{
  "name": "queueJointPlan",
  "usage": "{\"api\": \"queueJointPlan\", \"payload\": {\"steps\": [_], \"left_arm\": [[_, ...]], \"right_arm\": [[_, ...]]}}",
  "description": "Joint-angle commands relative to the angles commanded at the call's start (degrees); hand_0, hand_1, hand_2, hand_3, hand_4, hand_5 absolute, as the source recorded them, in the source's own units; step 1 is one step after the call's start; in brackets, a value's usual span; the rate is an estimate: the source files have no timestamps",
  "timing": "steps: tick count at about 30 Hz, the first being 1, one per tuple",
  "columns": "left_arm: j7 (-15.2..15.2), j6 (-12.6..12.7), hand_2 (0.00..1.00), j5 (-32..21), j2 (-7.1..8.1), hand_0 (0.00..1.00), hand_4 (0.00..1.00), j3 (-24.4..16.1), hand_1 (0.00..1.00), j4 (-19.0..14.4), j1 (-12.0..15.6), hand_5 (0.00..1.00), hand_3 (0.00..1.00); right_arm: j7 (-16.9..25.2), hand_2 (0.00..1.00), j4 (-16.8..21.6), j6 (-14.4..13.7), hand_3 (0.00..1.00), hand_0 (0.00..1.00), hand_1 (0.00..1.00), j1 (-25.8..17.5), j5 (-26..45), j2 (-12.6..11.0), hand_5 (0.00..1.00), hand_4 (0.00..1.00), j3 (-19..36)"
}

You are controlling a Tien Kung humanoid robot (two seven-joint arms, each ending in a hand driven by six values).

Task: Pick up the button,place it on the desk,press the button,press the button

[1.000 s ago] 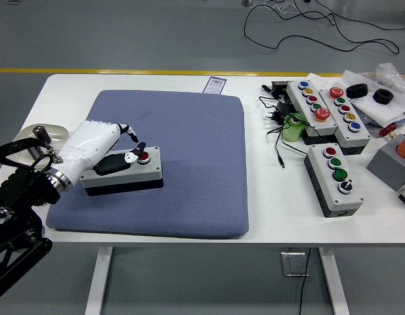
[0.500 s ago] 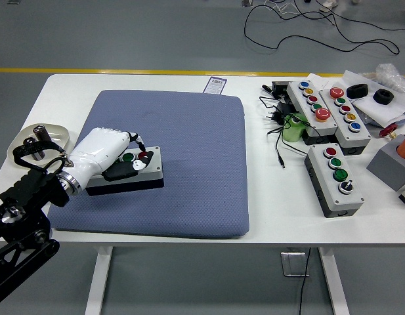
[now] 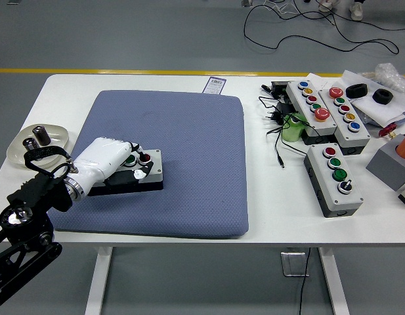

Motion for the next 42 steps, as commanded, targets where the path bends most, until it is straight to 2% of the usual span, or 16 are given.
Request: {"api": "queueJointPlan", "payload": {"steps": [3,7,10,11,12,16,17,18,22,23,26,28,29,32,42], "left_arm": [[-0.01,0.92,0.002,0.08,0.02,0.002,0.563,-0.41,0.002,-0.35,0.07,0.998,0.597],[-0.03,3.70,0.002,-0.25,-0.06,0.002,0.562,-1.54,0.002,-1.22,0.19,0.998,0.597],[-0.55,10.08,0.002,-1.67,-0.48,0.002,0.562,-3.83,0.002,-2.14,0.41,0.998,0.597],[-1.26,12.32,0.079,-2.64,-0.68,0.022,0.583,-4.62,0.023,-2.27,0.44,0.998,0.641],[-1.74,14.55,0.079,-3.39,-0.81,0.022,0.583,-5.13,0.023,-2.33,0.46,0.998,0.641],[-4.81,23.56,0.079,-10.78,-1.82,0.022,0.583,-8.63,0.023,-2.00,0.85,0.998,0.641],[-5.38,25.28,0.599,-13.17,-2.06,0.480,0.586,-9.28,0.603,-1.74,0.97,0.998,0.757],[-6.80,26.08,0.599,-15.75,-2.51,0.480,0.586,-10.46,0.603,-1.09,1.26,0.998,0.757],[-12.37,24.41,0.599,-25.06,-3.30,0.480,0.586,-12.74,0.603,1.04,1.91,0.998,0.757],[-13.52,23.70,0.837,-27.29,-3.43,0.740,0.585,-13.10,0.809,1.51,2.04,0.998,0.777],[-15.66,20.59,0.837,-34.74,-4.36,0.740,0.585,-15.07,0.809,3.96,2.65,0.998,0.777],[-16.20,18.82,0.837,-39.95,-5.05,0.740,0.585,-16.39,0.809,6.15,2.96,0.998,0.777],[-16.38,18.24,0.853,-41.82,-5.25,0.788,0.578,-16.89,0.838,6.90,3.11,0.998,0.763],[-16.92,16.25,0.853,-49.26,-5.71,0.788,0.578,-18.83,0.838,9.24,3.83,0.998,0.763],[-16.69,10.89,0.845,-73.47,-6.06,0.788,0.577,-21.55,0.828,11.29,5.36,0.998,0.762]], "right_arm": [[0.02,0.676,0.00,0.02,0.586,0.654,0.664,0.00,-0.02,-0.03,0.261,0.421,0.00],[0.04,0.677,0.00,0.04,0.586,0.654,0.664,0.06,-0.09,-0.04,0.261,0.422,0.04],[0.10,0.677,0.00,0.03,0.586,0.654,0.664,0.12,0.00,-0.05,0.261,0.422,0.02],[0.12,0.677,0.00,0.03,0.586,0.654,0.664,0.14,0.03,-0.05,0.261,0.422,0.01],[0.13,0.677,0.00,0.03,0.586,0.654,0.664,0.16,0.04,-0.05,0.261,0.422,0.00],[0.16,0.677,0.00,0.04,0.586,0.654,0.664,0.20,-0.06,-0.08,0.261,0.422,0.06],[0.15,0.676,0.00,0.04,0.586,0.654,0.664,0.21,-0.06,-0.08,0.262,0.422,0.07],[0.14,0.676,0.00,0.03,0.586,0.654,0.664,0.23,-0.09,-0.07,0.262,0.422,0.09],[0.11,0.676,0.00,0.03,0.586,0.654,0.664,0.27,-0.03,-0.08,0.262,0.422,0.03],[0.10,0.677,0.00,0.03,0.586,0.654,0.664,0.28,-0.03,-0.08,0.262,0.422,0.02],[0.10,0.677,0.00,0.06,0.586,0.654,0.664,0.32,-0.12,-0.12,0.262,0.422,-0.02],[0.08,0.677,0.00,0.07,0.586,0.654,0.664,0.33,-0.17,-0.12,0.262,0.422,-0.06],[0.08,0.677,0.00,0.07,0.586,0.654,0.664,0.33,-0.18,-0.12,0.261,0.422,-0.07],[0.10,0.677,0.00,0.07,0.586,0.654,0.664,0.30,-0.15,-0.12,0.261,0.422,-0.06],[-0.03,0.677,0.00,0.06,0.586,0.654,0.664,0.24,-0.32,-0.01,0.262,0.422,0.17]]}}
